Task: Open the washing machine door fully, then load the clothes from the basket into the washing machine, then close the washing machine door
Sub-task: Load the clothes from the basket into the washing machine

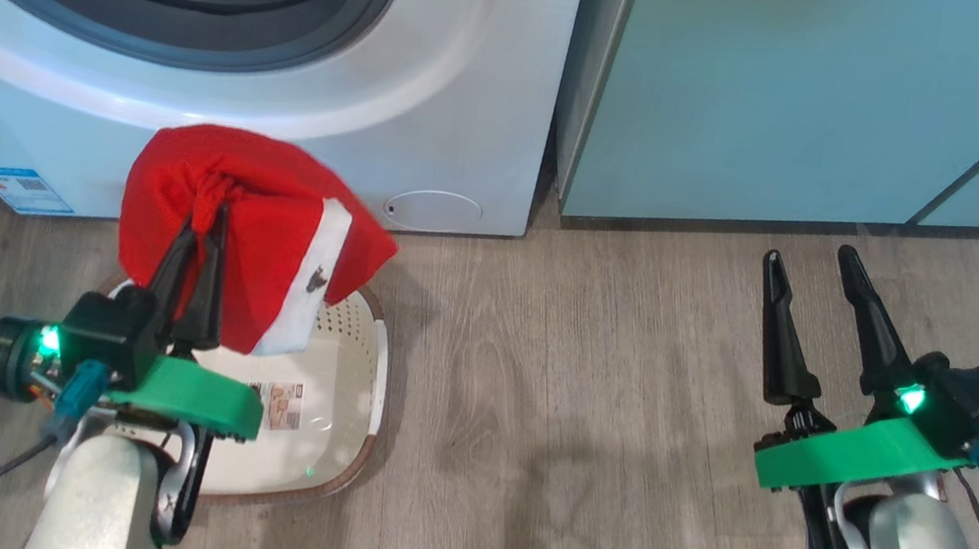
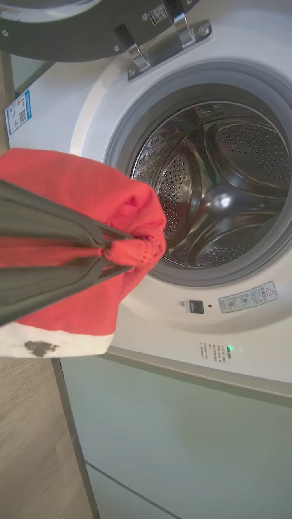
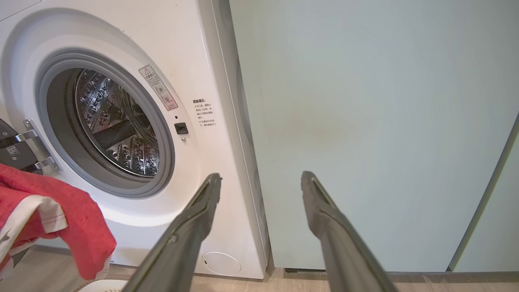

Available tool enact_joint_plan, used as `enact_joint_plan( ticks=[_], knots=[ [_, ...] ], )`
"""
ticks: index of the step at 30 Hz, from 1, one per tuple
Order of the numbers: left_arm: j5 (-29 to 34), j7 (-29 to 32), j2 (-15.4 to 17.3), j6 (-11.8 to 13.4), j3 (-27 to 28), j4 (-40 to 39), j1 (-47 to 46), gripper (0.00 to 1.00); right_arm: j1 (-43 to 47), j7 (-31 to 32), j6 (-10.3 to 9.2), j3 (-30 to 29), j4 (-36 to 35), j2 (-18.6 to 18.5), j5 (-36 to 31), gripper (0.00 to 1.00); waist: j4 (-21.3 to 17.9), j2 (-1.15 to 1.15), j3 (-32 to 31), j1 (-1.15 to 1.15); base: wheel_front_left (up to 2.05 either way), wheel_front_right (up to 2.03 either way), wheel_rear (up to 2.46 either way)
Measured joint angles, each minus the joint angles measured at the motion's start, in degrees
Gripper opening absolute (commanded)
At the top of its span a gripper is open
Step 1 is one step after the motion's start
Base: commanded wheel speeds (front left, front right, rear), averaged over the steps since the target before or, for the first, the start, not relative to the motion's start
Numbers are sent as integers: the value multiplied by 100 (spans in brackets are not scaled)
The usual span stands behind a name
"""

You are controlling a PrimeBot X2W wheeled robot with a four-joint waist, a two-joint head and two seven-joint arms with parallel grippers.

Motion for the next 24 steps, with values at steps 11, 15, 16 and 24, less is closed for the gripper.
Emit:
enact_joint_plan(
  ticks=[11,15,16,24],
  knots=[
    [79,0,-115,-87,132,-60,20,0,98,0,0,14,-5,0,0,100,4,0,-3,0,0,0,0],
    [86,0,-136,-93,172,-145,13,0,93,0,0,31,-33,0,1,100,-27,0,100,0,0,0,0],
    [86,0,-138,-115,183,-157,2,0,92,0,0,30,-42,0,1,100,-36,0,138,0,0,0,0],
    [87,0,-151,-256,523,-279,-620,0,8,0,0,63,-131,0,2,100,-115,0,687,0,0,0,0]
  ],
)
